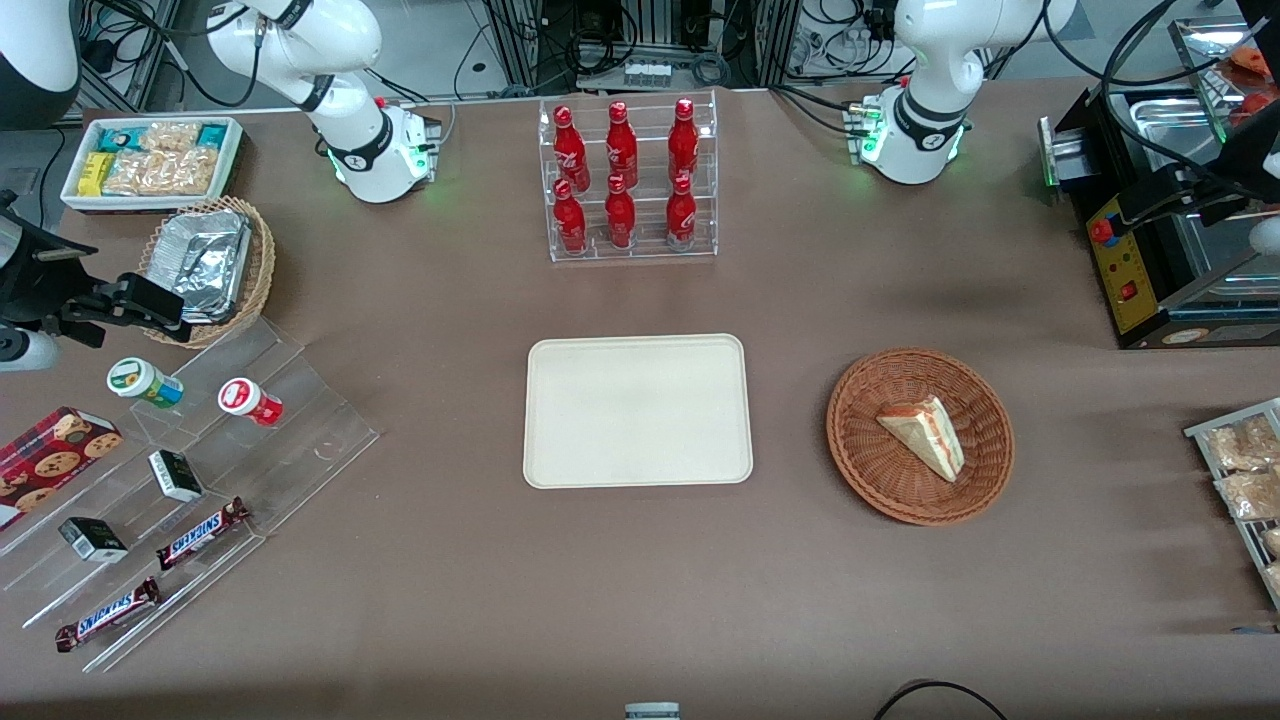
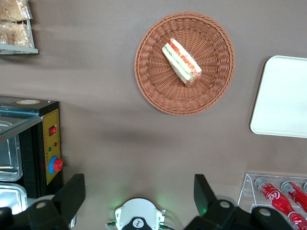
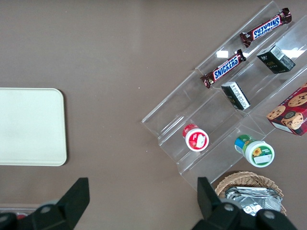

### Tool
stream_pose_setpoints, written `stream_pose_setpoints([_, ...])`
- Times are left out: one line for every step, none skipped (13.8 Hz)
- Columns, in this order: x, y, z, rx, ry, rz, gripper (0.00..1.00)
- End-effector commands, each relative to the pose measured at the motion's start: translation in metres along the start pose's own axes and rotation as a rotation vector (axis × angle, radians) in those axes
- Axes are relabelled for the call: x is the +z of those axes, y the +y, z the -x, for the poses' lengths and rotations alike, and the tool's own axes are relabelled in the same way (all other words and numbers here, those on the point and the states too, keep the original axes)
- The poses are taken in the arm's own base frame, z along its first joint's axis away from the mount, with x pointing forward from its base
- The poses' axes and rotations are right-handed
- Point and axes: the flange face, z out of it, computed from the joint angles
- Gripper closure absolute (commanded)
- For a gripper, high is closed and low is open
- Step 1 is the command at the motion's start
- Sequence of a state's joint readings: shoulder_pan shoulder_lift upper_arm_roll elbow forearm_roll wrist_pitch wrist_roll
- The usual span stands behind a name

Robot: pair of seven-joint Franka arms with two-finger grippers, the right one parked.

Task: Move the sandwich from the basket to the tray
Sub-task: 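Move the left gripper over the sandwich in the wicker basket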

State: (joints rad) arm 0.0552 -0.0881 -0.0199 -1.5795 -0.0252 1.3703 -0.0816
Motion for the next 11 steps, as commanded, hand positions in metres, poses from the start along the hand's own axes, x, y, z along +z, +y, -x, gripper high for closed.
stream_pose_setpoints([-0.007, -0.001, -0.006, 0.013, 0.035, 0.018, 0.0])
stream_pose_setpoints([-0.007, -0.003, -0.007, 0.01, 0.037, 0.019, 0.0])
stream_pose_setpoints([0.0, -0.002, -0.012, 0.008, 0.025, 0.013, 0.0])
stream_pose_setpoints([0.015, 0.002, -0.025, -0.001, 0.006, 0.007, 0.0])
stream_pose_setpoints([0.031, 0.004, -0.038, -0.008, -0.005, 0.005, 0.0])
stream_pose_setpoints([0.045, 0.002, -0.051, -0.044, -0.008, 0.006, 0.0])
stream_pose_setpoints([0.059, 0.003, -0.062, -0.087, -0.001, 0.008, 0.0])
stream_pose_setpoints([0.074, 0.004, -0.069, -0.117, 0.002, 0.008, 0.0])
stream_pose_setpoints([0.089, 0.004, -0.074, -0.161, 0.013, 0.012, 0.0])
stream_pose_setpoints([0.106, 0.006, -0.078, -0.229, 0.026, 0.017, 0.0])
stream_pose_setpoints([0.124, 0.009, -0.081, -0.28, 0.041, 0.024, 0.0])
